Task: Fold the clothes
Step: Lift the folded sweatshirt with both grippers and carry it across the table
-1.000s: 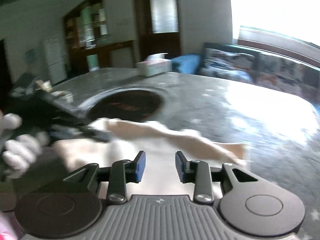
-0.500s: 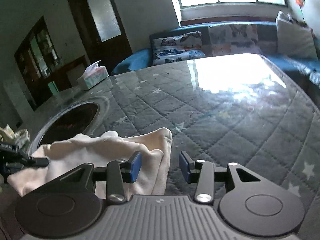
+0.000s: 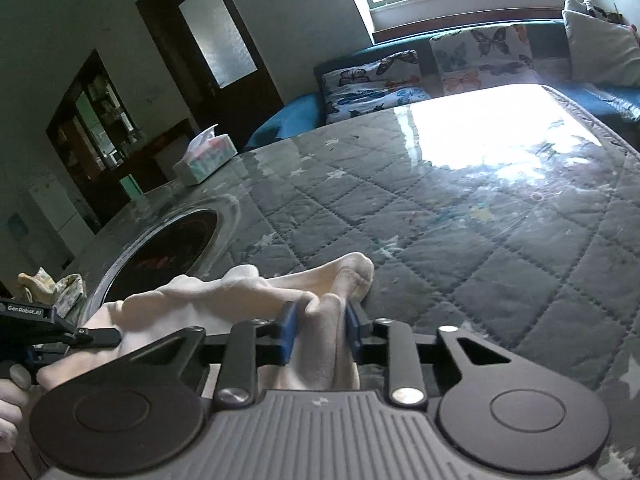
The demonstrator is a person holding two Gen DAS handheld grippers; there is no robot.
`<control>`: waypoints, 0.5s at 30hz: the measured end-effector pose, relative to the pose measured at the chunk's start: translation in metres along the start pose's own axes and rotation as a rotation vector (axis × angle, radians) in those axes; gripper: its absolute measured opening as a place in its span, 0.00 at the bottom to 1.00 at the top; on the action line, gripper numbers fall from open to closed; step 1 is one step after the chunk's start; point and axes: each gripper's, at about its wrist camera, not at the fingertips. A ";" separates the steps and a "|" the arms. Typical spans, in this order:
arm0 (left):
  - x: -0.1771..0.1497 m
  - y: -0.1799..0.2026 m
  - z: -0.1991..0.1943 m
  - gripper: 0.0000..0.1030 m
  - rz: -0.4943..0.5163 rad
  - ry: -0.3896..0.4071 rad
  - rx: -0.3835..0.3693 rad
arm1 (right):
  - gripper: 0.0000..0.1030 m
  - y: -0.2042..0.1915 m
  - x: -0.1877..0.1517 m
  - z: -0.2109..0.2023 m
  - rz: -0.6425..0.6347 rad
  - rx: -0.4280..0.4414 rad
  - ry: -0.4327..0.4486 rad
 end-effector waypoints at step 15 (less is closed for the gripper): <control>-0.009 0.015 0.002 0.18 0.064 0.040 0.054 | 0.11 0.008 -0.007 -0.009 0.024 0.006 0.044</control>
Point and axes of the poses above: each gripper's, at about its wrist camera, not at the fingertips, and z roughly the way its jaws point, y to its right, x to its top, and after that the axes turned 12 degrees about -z, right-handed
